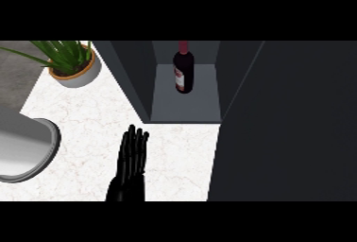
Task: Pick up the wine, place it into the cabinet and close the cabinet
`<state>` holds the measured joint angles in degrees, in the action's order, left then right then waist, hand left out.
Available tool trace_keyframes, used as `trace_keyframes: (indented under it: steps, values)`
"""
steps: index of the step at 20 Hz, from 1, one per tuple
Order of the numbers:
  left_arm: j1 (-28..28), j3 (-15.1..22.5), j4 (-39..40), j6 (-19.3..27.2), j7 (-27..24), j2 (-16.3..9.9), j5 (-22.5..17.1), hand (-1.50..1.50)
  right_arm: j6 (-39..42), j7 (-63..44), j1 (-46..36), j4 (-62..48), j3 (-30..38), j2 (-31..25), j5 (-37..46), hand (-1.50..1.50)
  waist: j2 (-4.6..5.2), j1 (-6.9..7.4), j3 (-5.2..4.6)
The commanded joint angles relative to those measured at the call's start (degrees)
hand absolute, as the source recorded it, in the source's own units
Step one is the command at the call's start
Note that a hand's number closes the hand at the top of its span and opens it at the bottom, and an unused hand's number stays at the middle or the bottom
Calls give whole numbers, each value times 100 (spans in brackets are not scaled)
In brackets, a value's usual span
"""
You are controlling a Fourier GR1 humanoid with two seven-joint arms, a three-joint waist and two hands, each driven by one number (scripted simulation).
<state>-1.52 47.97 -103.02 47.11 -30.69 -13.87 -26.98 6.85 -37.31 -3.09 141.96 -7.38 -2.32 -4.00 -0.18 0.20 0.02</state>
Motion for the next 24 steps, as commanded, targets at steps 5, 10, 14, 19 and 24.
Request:
trace_keyframes:
  steps: [5,10,14,19,24]
  values:
    - [706,-296,-752,-906,-117,-828,-223,-150,369,-550,157,490,87,-206,-1031,150,10,-11,-4]
    - [1233,-434,-1235,-1336,-144,-1450,-253,-150,750,-38,703,548,-434,-167,-589,150,1,-11,-2]
    - [1075,-1053,-1270,-1591,95,-1619,-603,-150,527,-420,621,368,-776,125,-930,150,9,-17,-2]
    - [1847,-1820,-1675,-2290,-255,-2315,-1134,-150,478,-712,1083,537,-1280,228,-934,150,-4,28,-7]
    - [1950,-2457,-1582,-2560,-295,-2357,-1483,-150,632,-858,925,626,-1970,112,-924,150,0,23,-6]
